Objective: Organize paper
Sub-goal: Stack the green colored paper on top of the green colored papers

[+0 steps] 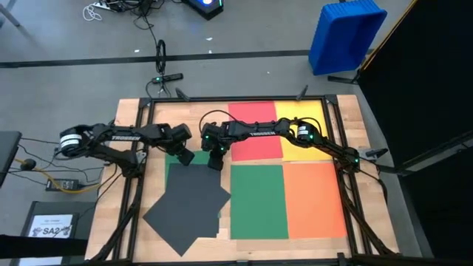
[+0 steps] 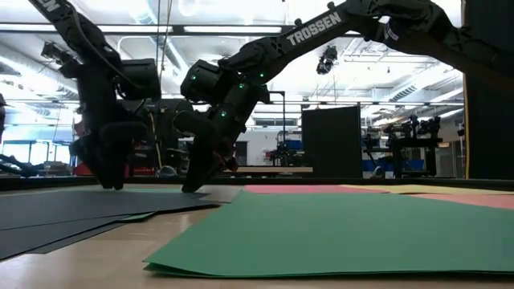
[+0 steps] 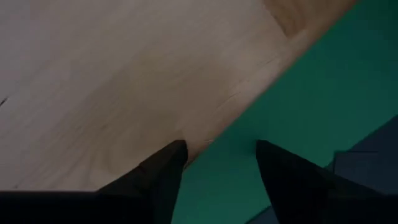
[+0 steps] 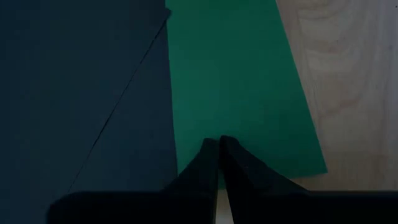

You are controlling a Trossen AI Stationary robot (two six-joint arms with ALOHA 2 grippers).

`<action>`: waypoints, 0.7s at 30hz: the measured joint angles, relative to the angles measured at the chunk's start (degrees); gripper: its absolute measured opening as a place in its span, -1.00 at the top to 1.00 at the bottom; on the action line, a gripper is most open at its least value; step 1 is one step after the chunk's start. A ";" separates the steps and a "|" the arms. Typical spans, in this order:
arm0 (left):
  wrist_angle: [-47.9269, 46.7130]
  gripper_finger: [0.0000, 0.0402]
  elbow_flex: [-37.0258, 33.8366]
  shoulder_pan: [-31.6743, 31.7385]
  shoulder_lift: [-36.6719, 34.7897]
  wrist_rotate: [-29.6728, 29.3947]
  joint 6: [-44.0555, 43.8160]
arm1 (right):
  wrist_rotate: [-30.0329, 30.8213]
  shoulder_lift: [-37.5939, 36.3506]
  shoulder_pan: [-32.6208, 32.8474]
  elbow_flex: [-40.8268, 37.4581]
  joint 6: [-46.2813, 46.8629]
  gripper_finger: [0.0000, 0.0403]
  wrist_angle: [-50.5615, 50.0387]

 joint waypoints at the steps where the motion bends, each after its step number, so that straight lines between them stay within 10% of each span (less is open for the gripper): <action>1: -0.39 0.01 0.48 0.00 0.61 -0.03 0.07 | 0.00 0.00 0.00 0.00 -0.02 1.00 0.00; 21: 0.91 -0.06 3.37 0.15 5.21 0.93 4.30 | -2.05 0.09 -0.37 -0.04 -0.10 1.00 1.65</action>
